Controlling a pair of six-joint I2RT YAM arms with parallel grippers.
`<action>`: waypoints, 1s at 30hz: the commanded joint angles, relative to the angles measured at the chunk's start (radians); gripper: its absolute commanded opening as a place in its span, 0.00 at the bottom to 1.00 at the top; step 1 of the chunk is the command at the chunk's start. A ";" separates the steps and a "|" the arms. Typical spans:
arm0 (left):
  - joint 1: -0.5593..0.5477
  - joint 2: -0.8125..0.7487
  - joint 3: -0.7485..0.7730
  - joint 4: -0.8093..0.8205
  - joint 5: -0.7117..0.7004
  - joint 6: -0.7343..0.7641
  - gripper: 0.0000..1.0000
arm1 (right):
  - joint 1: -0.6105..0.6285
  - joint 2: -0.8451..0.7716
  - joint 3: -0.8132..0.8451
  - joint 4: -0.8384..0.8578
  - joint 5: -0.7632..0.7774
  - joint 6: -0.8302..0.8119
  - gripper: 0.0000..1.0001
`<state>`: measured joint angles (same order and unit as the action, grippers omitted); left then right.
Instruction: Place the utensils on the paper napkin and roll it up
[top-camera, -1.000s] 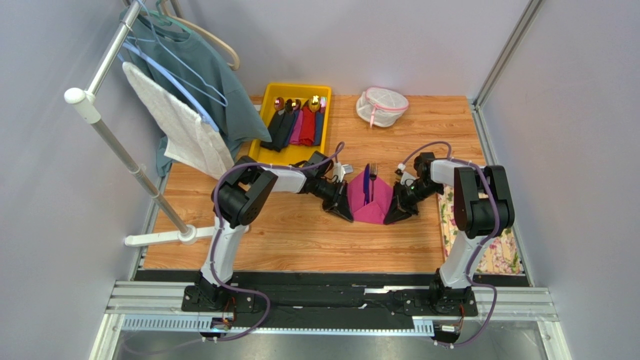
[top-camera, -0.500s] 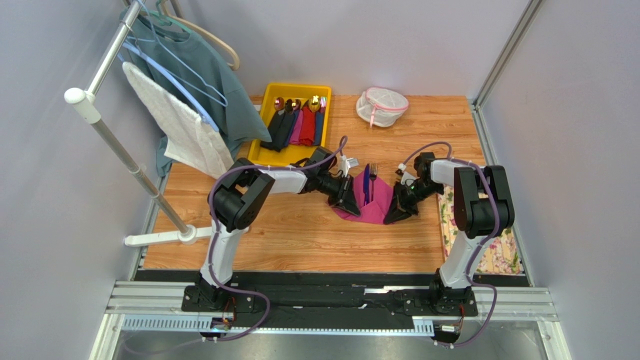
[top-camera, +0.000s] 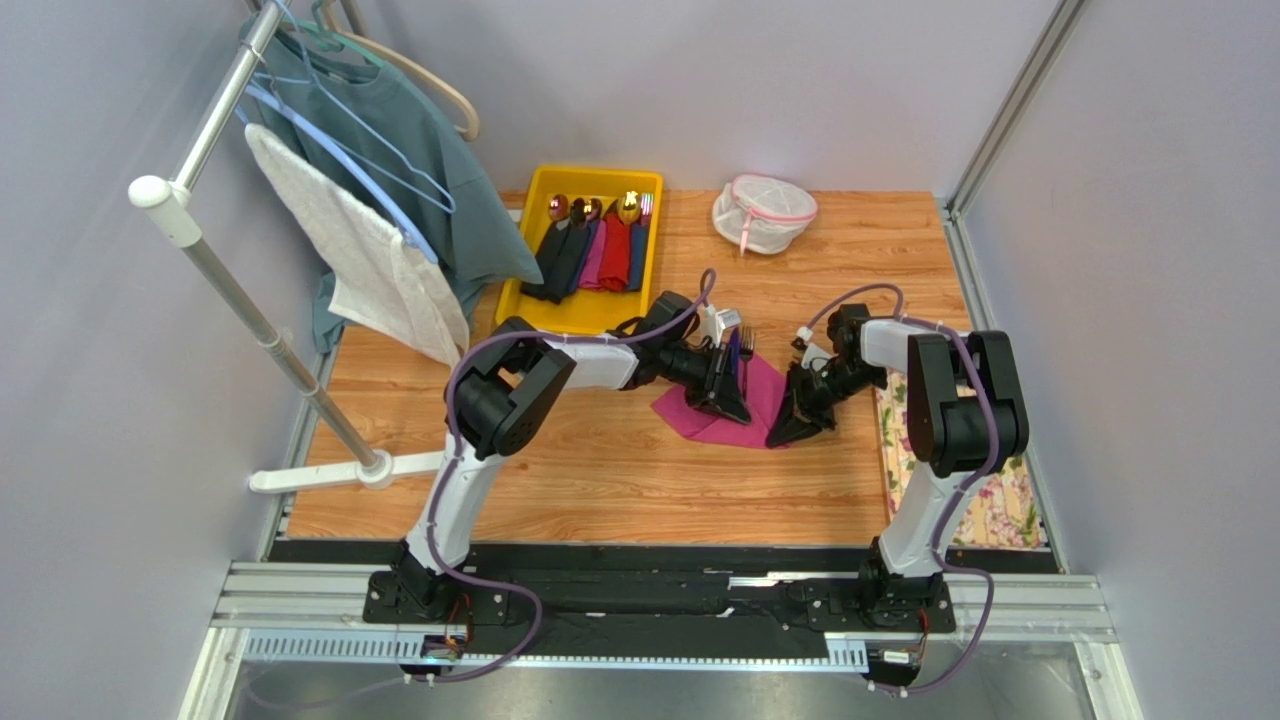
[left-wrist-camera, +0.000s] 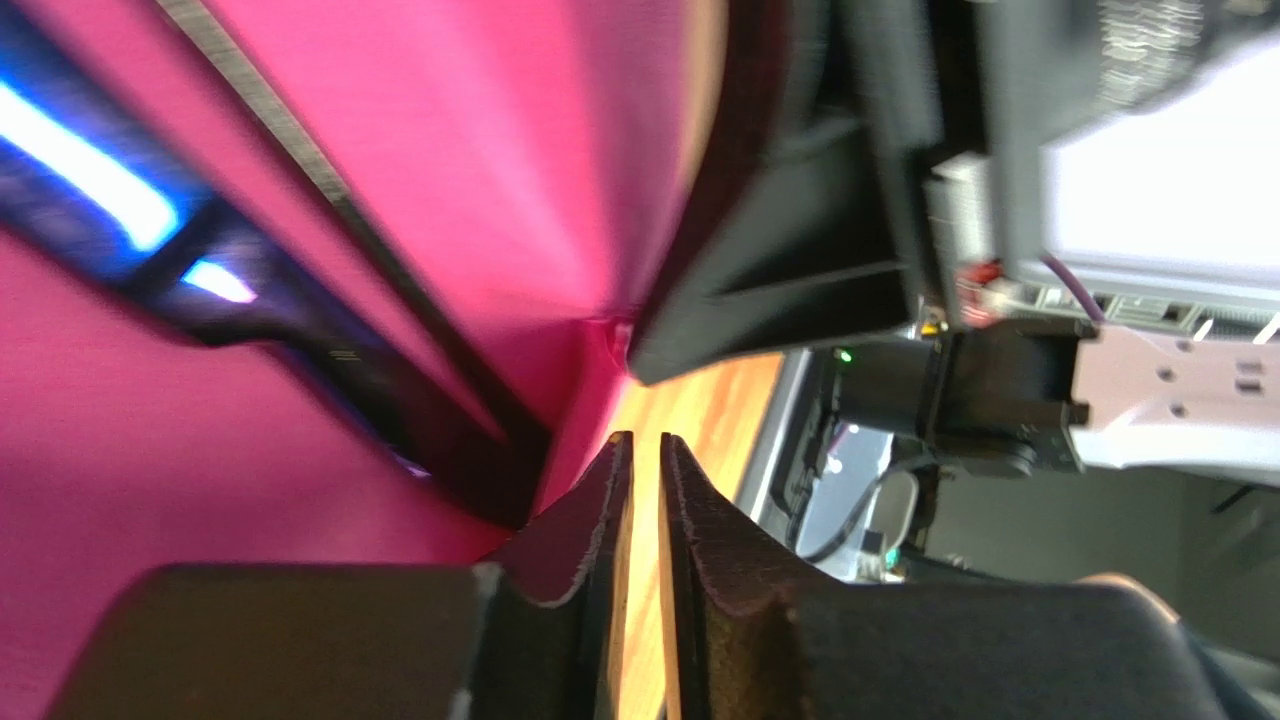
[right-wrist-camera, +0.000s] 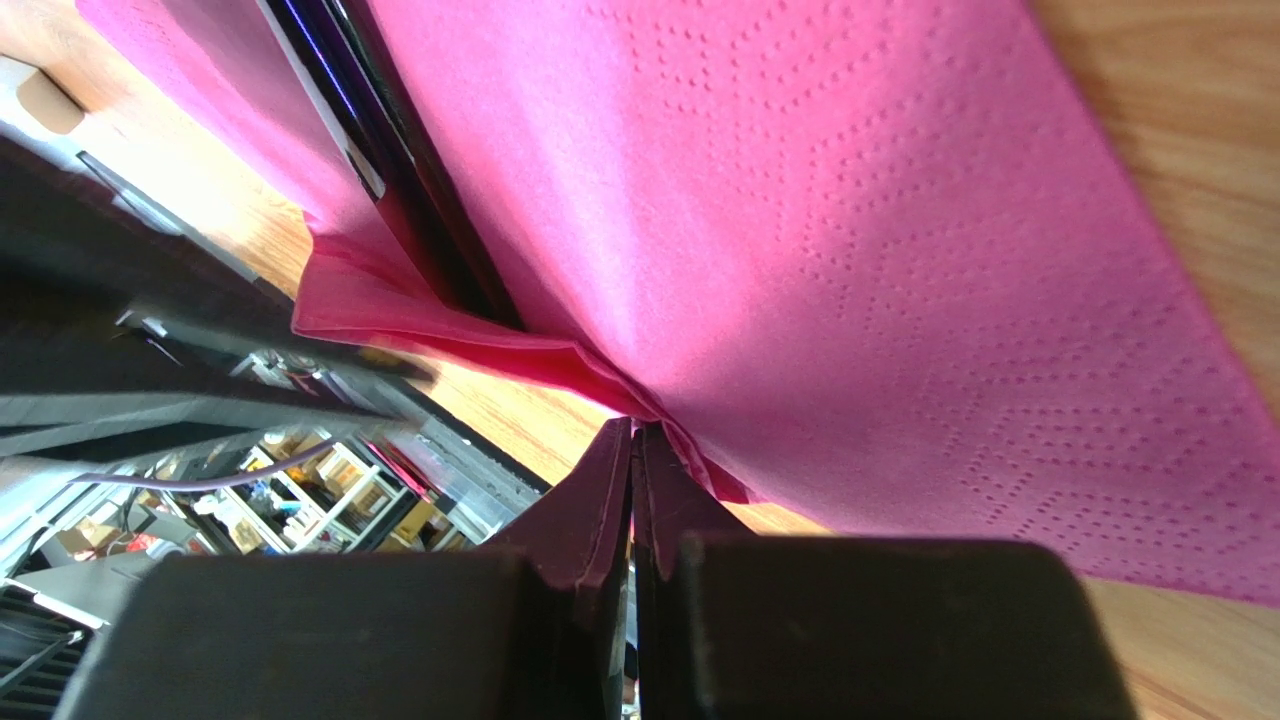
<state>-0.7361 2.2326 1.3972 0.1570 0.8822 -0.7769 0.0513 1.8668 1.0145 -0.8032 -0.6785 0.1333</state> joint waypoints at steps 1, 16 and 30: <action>0.003 0.033 0.037 0.053 -0.028 -0.058 0.18 | 0.005 -0.032 0.030 0.024 -0.004 0.006 0.04; 0.007 0.062 0.025 0.065 -0.032 -0.070 0.11 | 0.035 -0.067 0.076 0.059 -0.050 0.095 0.04; 0.020 0.042 0.013 0.101 -0.023 -0.097 0.12 | 0.076 0.015 0.073 0.130 0.043 0.114 0.03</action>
<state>-0.7238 2.2929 1.4017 0.2108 0.8509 -0.8555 0.1230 1.8652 1.0710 -0.7116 -0.6769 0.2379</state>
